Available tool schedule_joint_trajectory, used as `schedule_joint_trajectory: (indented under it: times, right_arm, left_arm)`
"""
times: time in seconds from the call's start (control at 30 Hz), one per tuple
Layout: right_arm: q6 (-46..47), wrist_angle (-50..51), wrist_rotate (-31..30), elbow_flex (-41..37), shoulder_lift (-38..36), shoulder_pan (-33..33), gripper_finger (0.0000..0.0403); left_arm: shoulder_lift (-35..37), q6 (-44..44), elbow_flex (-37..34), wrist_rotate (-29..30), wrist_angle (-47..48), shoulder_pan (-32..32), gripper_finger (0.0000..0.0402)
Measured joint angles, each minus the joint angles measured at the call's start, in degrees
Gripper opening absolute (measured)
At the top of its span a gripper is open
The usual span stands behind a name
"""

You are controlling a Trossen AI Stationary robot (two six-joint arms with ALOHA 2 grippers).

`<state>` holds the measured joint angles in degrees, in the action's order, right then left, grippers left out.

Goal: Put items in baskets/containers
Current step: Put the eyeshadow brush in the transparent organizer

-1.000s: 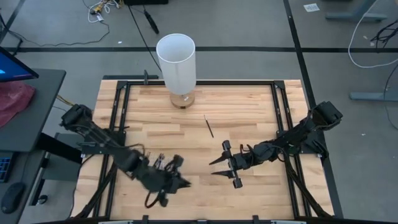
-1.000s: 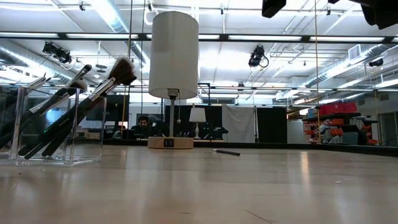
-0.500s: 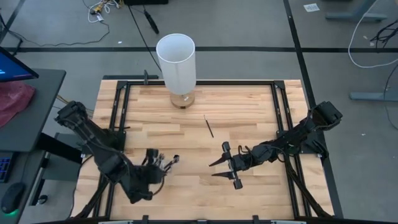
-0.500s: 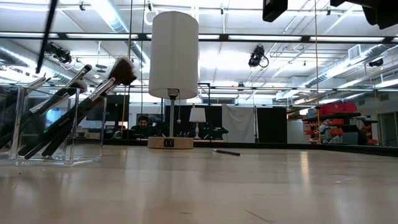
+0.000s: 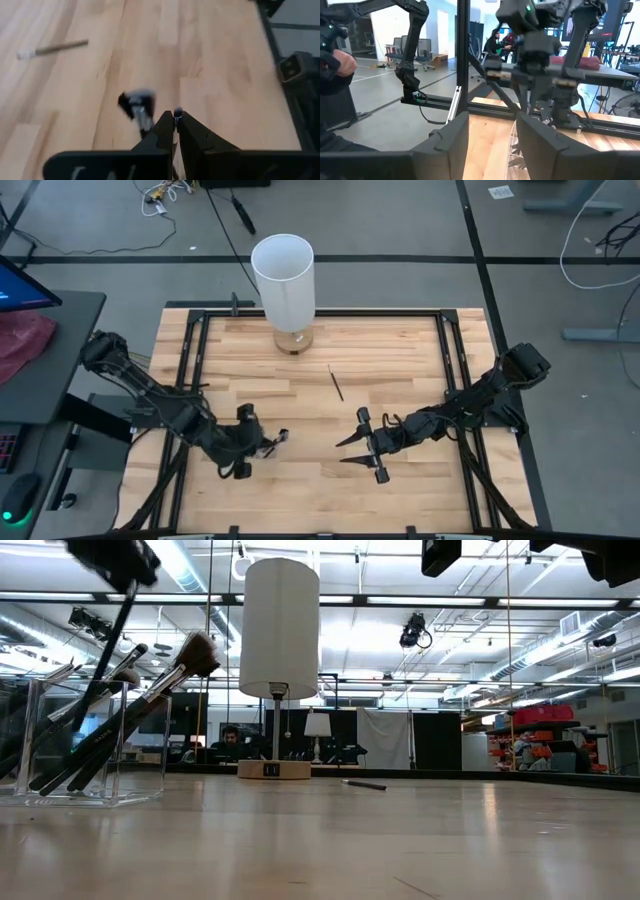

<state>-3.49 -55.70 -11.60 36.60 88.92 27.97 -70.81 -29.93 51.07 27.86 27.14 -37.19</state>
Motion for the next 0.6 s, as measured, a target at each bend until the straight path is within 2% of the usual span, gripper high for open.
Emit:
schedule_joint_trajectory:
  times: [0.2,0.6]
  right_arm:
    - [0.02,-0.28,0.0,0.0,0.0,-0.02,0.0168]
    - [1.29,0.0,0.01,0.0,0.0,-0.02,0.0168]
  left_arm:
    - [-0.02,-2.86,-4.66,-2.54,-5.3,3.9,0.0023]
    - [-0.02,-5.64,-4.77,-6.07,-6.02,7.9,0.0025]
